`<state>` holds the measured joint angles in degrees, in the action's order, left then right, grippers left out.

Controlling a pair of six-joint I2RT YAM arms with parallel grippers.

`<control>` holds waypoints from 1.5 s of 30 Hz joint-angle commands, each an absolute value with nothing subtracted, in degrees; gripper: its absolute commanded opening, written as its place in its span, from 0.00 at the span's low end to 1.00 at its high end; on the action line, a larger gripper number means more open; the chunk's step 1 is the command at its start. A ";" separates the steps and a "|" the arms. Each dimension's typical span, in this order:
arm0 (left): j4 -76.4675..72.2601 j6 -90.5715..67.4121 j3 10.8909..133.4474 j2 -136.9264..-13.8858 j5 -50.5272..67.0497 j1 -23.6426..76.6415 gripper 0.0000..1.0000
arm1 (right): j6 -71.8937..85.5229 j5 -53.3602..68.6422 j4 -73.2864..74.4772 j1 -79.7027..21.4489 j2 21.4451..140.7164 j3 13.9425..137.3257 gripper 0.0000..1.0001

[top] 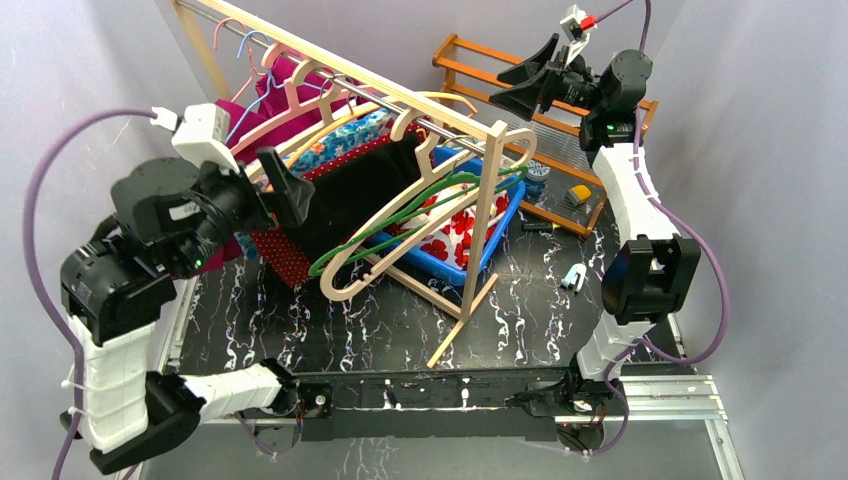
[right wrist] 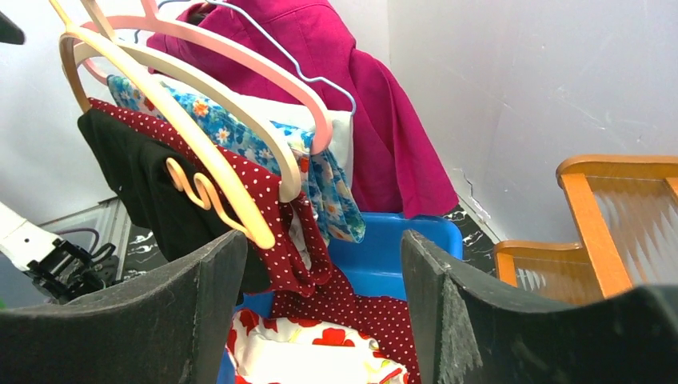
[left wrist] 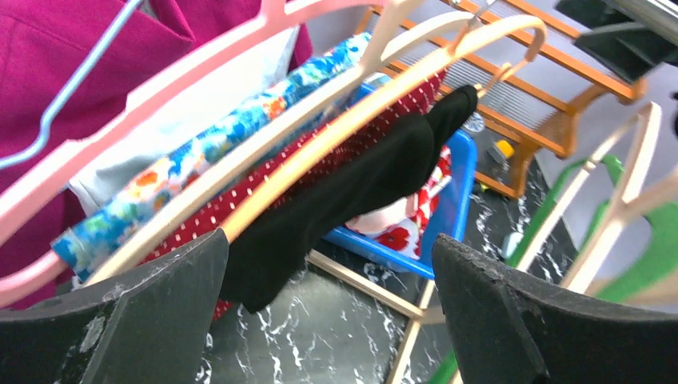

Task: Remove the skirt from the hanger
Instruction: Pick up the hanger from the clothesline.

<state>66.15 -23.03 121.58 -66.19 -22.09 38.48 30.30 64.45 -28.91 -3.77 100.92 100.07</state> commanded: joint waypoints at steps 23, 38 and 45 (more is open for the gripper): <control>54.32 -14.39 107.66 -66.51 -10.14 38.65 0.67 | 32.05 64.84 -35.29 -3.53 90.91 93.60 0.81; 32.73 -20.12 78.54 -48.50 -8.86 38.65 0.29 | 32.66 64.16 -35.30 -5.23 87.52 88.42 0.81; 27.83 -15.63 79.28 -48.60 -7.22 38.67 0.00 | 30.34 62.91 -31.87 -5.37 84.65 85.92 0.81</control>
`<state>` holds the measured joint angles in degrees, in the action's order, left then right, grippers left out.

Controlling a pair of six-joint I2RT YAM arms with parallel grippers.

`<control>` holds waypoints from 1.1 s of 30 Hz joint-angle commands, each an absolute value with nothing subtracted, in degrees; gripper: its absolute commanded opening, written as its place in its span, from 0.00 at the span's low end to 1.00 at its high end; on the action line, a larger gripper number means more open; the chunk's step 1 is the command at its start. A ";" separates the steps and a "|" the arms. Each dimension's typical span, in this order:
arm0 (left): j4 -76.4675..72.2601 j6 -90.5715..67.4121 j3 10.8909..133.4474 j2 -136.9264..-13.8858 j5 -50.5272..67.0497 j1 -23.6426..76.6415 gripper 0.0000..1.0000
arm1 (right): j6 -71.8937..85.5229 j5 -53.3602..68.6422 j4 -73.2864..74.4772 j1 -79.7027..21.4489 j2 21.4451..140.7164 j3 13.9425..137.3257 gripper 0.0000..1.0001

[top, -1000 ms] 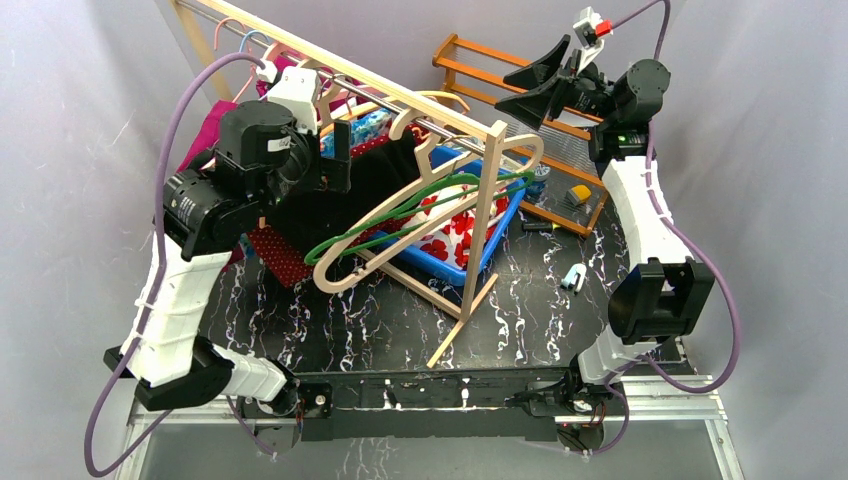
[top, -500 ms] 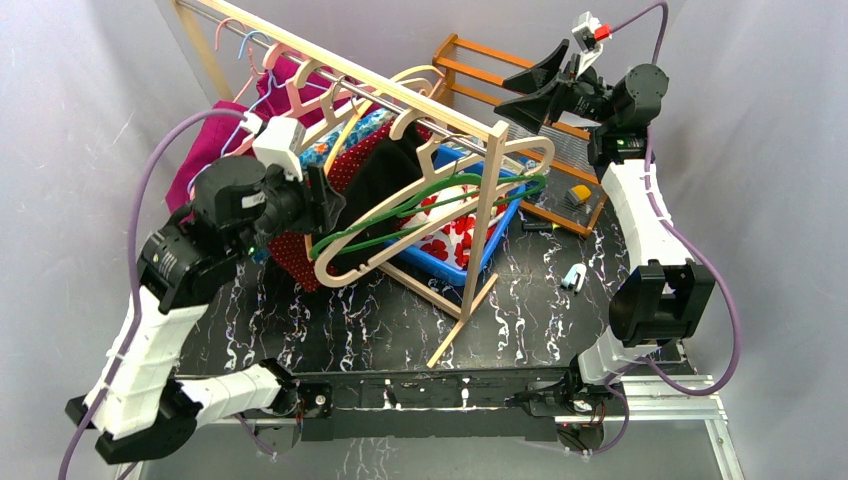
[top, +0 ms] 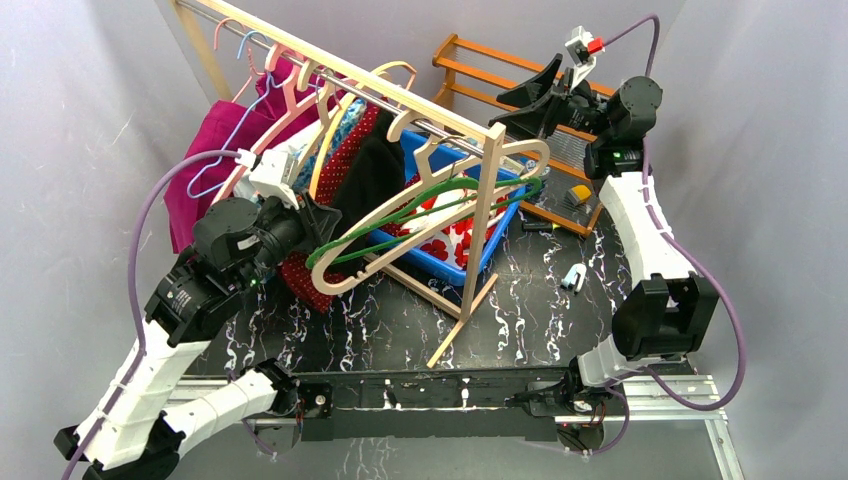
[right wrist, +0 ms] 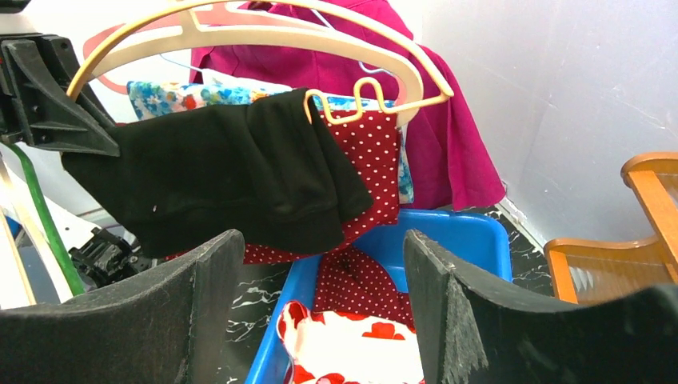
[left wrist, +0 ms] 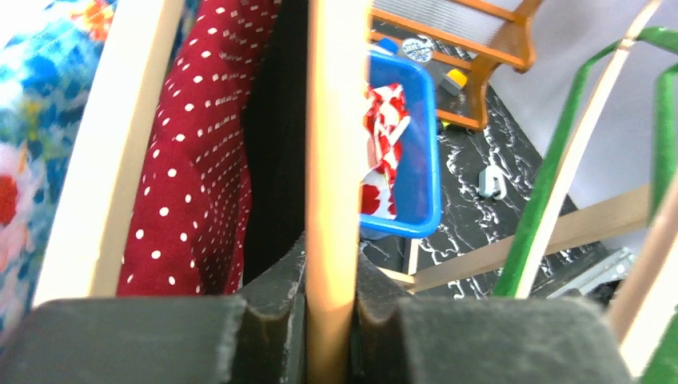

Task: Remove the skirt from the hanger
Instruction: Pick up the hanger from the clothesline.

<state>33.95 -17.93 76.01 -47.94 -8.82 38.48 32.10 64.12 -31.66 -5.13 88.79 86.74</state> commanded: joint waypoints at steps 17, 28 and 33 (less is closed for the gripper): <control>49.23 -26.54 113.99 -71.46 5.84 38.60 0.00 | 27.64 41.85 -11.97 -5.46 81.87 83.99 0.87; 45.69 -30.38 109.52 -73.88 9.42 38.59 0.00 | 38.78 40.30 -12.11 -2.73 82.43 82.43 0.98; 32.67 -34.01 93.60 -69.40 7.91 38.58 0.00 | 47.65 47.24 -20.10 6.83 82.71 74.51 0.98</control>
